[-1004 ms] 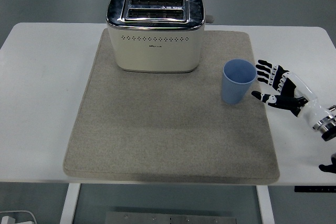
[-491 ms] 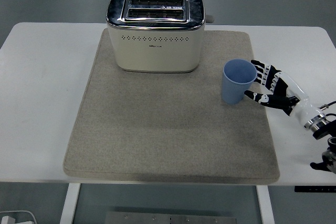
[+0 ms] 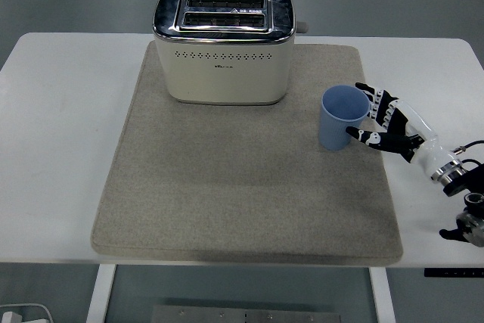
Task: Put the water cup in front of the bread machine
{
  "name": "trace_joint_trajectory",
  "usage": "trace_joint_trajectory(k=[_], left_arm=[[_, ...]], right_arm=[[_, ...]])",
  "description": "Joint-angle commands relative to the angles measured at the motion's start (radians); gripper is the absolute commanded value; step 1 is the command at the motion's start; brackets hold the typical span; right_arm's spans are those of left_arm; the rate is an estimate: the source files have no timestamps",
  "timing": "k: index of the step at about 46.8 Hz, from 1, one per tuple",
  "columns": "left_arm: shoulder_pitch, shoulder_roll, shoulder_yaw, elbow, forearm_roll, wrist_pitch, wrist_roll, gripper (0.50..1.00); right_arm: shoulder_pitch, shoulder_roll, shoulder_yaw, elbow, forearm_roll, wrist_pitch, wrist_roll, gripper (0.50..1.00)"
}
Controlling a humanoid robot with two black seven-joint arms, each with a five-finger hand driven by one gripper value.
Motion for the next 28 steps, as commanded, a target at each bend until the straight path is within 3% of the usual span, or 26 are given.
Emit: trace_joint_trajectory(k=[1, 28], left_arm=[[0.000, 0.000, 0.000, 0.000, 0.000, 0.001, -0.001, 1.000], [0.000, 0.000, 0.000, 0.000, 0.000, -0.001, -0.001, 1.000]], right_arm=[[0.000, 0.000, 0.002, 0.000, 0.000, 0.000, 0.000, 0.913], [-0.002, 0.052, 0.002, -0.008, -0.002, 0.000, 0.000, 0.915]])
